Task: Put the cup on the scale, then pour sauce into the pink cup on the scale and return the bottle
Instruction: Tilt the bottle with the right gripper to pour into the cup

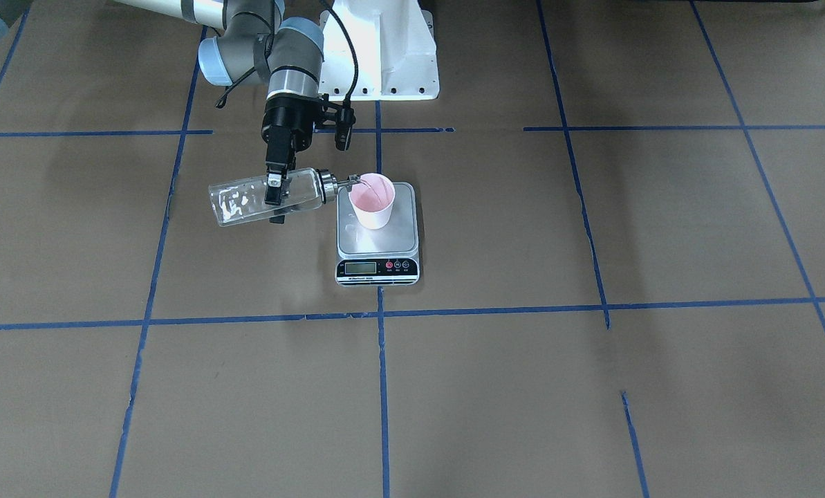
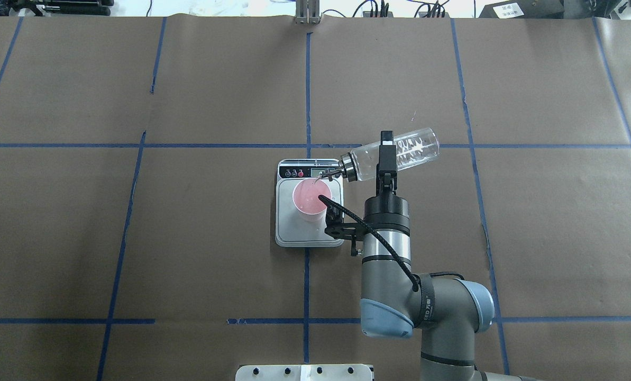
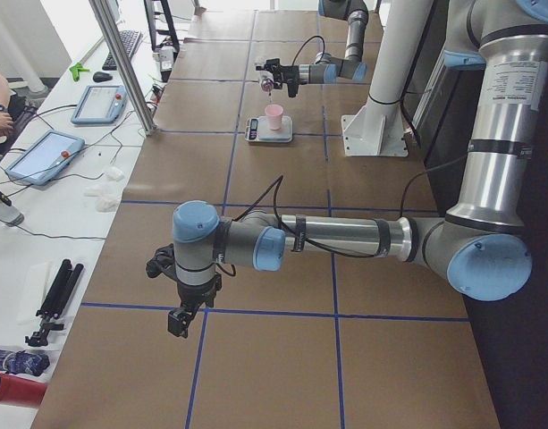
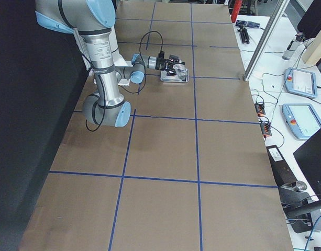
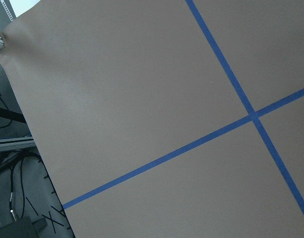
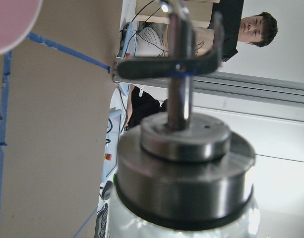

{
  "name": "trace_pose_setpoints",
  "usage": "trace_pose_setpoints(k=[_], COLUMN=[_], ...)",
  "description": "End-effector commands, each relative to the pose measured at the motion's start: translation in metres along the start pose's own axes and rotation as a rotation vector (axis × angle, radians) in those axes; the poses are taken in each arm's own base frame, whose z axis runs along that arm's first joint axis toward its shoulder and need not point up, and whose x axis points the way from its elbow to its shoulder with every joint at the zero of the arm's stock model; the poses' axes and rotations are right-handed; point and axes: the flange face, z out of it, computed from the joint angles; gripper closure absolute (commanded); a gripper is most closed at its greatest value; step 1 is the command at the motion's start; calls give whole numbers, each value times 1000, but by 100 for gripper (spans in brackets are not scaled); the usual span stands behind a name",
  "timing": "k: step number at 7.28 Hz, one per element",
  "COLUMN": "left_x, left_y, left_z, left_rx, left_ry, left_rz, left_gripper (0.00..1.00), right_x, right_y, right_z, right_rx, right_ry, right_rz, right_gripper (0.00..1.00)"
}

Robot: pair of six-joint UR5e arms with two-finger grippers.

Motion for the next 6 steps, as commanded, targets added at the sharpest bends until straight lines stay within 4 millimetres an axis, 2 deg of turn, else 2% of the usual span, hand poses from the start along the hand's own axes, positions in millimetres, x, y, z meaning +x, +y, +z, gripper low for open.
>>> trace_pose_setpoints(k=[1, 6], left_x=[0, 0], left_y=[0, 0], left_z=[-1, -2], left_rx=[2, 3], left_ry=[0, 3], left_rz=[-1, -1], left_gripper=[0, 0], right_x=[-4, -7], right_y=[2, 0], right_z=[-4, -12], right_rx=[2, 17], right_ry=[6, -5], right_rz=[-8, 41], right_gripper=[100, 100])
